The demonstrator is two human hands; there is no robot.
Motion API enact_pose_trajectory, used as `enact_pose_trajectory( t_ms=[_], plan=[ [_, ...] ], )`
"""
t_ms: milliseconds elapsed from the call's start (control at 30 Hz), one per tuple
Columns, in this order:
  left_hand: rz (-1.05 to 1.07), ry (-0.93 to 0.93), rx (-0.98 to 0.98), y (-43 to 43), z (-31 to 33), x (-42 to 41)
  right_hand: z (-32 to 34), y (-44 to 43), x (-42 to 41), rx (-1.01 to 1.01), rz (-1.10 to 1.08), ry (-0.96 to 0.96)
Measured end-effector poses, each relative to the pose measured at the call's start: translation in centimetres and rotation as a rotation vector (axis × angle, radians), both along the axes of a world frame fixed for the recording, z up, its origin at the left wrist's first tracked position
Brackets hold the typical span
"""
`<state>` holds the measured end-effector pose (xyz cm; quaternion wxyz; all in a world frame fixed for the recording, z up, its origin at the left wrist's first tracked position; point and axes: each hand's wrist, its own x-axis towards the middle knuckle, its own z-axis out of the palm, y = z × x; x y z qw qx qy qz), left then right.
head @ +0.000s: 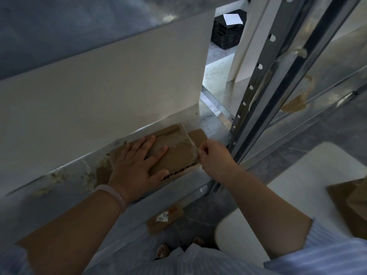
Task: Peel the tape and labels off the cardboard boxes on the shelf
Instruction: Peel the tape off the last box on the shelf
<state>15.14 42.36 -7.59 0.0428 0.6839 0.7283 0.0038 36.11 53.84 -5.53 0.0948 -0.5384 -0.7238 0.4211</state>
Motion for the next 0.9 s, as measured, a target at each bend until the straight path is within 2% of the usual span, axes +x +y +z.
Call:
enact_pose_trajectory(
  t_ms=[200,267,367,433,567,633,733,900],
  plan=[
    [0.015,-0.008,0.0,0.1,0.1,0.1,0.2,0.4,0.5,-0.115,-0.008,0.106],
    [0.019,-0.017,0.0,0.2,0.1,0.1,-0.2,0.2,1.1,-0.289,-0.108,0.294],
    [0.009,-0.008,0.015,0.3,0.1,0.3,-0.9,-0.3,1.8,-0.749,-0.371,0.704],
    [0.007,0.006,0.01,0.3,0.1,0.4,-1.2,-0.5,1.9,-0.836,-0.467,0.808],
    [0.011,0.012,0.014,0.3,0.0,0.2,-1.4,-1.3,1.8,-0.738,-0.573,0.804],
    [0.008,0.021,0.013,0.3,0.0,0.3,-1.6,-1.8,2.0,-0.628,-0.493,0.647],
    [0.011,0.018,0.01,0.3,0.0,0.3,-2.1,-2.3,1.9,-0.294,-0.338,0.378],
    [0.008,0.008,0.014,0.3,0.0,0.3,-1.7,-2.2,1.6,-0.027,-0.251,0.224]
  ],
)
